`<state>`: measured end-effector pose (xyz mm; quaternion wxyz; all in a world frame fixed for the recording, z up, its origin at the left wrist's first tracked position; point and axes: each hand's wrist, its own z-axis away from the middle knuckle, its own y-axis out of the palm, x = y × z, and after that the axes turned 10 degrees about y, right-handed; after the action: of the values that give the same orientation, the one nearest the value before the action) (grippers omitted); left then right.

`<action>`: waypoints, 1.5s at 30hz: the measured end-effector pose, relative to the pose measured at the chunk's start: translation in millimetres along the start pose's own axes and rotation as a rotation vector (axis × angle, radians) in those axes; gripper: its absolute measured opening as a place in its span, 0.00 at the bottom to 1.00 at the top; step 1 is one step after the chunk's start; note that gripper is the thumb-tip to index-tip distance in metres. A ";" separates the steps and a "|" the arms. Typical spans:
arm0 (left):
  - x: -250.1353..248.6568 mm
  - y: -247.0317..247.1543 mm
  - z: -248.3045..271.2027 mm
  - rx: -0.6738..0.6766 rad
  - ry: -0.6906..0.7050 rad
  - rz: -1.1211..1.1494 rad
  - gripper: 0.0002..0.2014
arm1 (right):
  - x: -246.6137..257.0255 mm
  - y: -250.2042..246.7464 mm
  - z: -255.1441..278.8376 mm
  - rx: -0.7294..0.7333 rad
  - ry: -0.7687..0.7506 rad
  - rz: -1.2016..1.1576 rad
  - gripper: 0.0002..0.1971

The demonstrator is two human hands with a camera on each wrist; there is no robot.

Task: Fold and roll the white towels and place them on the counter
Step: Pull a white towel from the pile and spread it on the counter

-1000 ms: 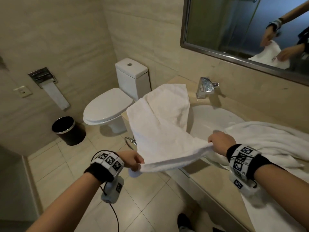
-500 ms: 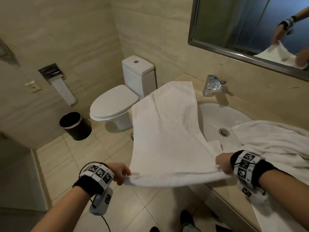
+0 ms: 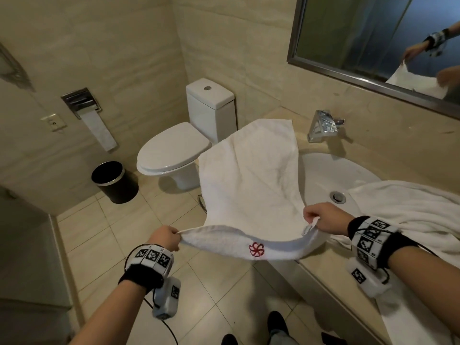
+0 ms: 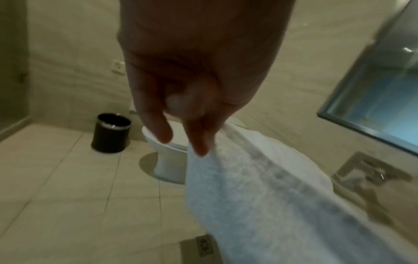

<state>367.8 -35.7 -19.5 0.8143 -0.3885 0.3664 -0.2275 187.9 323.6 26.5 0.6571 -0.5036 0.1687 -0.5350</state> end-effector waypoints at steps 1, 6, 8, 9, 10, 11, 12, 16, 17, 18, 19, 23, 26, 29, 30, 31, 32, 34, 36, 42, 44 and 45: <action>0.2 3.9 -2.1 -0.025 -0.068 0.172 0.11 | 3.2 -2.0 -0.3 0.024 -0.024 0.033 0.21; -10.2 11.9 -12.5 -0.221 -0.293 1.073 0.13 | 16.8 -3.6 6.1 0.296 -0.013 0.230 0.21; -19.7 13.0 -15.0 -0.260 -0.326 1.252 0.11 | 17.3 1.7 10.5 0.374 0.009 0.259 0.17; -24.4 14.0 -16.9 -0.263 -0.342 1.296 0.11 | 16.6 5.5 12.4 0.409 0.022 0.265 0.16; -29.7 16.1 -19.8 -0.256 -0.349 1.297 0.13 | 15.5 9.4 14.8 0.450 0.031 0.280 0.16; -35.6 18.2 -23.0 -0.259 -0.341 1.275 0.15 | 15.1 13.4 17.3 0.495 0.037 0.307 0.16; -43.1 19.8 -24.9 -0.272 -0.313 1.244 0.16 | 15.2 17.5 20.0 0.540 0.044 0.334 0.16; -92.5 29.7 -18.0 -0.371 0.069 1.001 0.15 | 9.2 32.5 32.0 0.655 0.092 0.404 0.19; -108.6 33.3 -11.0 -0.385 0.218 0.900 0.15 | 5.9 35.1 35.1 0.663 0.109 0.400 0.19; -125.0 37.8 -2.1 -0.377 0.360 0.810 0.14 | 3.0 37.4 37.9 0.662 0.122 0.398 0.20; -141.1 43.1 8.0 -0.343 0.485 0.733 0.13 | -0.5 40.2 40.3 0.658 0.127 0.395 0.20; -193.0 78.5 44.6 -0.059 0.840 0.489 0.16 | -17.6 48.7 46.1 0.652 0.193 0.342 0.20; -204.6 116.2 61.2 0.246 0.983 0.367 0.23 | -28.8 52.6 54.7 0.653 0.263 0.240 0.16; -202.9 139.9 67.2 0.505 1.004 0.209 0.27 | -38.4 52.3 54.4 0.571 0.336 0.122 0.15; -201.1 143.8 66.6 0.540 0.992 0.151 0.27 | -41.0 51.3 52.3 0.527 0.369 0.061 0.15; -198.7 146.8 64.2 0.544 0.969 0.112 0.27 | -42.4 50.9 50.3 0.477 0.416 -0.034 0.15; -195.6 149.1 59.3 0.517 0.940 0.097 0.27 | -41.6 50.3 48.4 0.418 0.468 -0.149 0.15; -187.5 150.2 44.1 0.384 0.845 0.107 0.25 | -35.4 52.3 44.4 0.280 0.531 -0.296 0.12; -178.7 145.9 26.3 0.271 0.712 0.089 0.21 | -23.8 58.7 39.9 0.196 0.524 -0.289 0.12; -174.7 149.2 -17.1 0.199 0.227 0.356 0.16 | -2.3 90.5 22.6 0.180 0.422 0.090 0.20; -175.4 156.1 -28.0 0.162 0.013 0.540 0.14 | -1.0 96.7 21.0 0.151 0.426 0.143 0.17; -174.9 159.8 -30.8 0.228 -0.045 0.615 0.11 | -0.6 99.7 21.4 0.141 0.428 0.165 0.17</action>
<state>247.9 159.6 -87.0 0.8909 -0.1709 0.4208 -0.0019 257.1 326.5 -48.3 0.6813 -0.3162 0.3070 -0.5845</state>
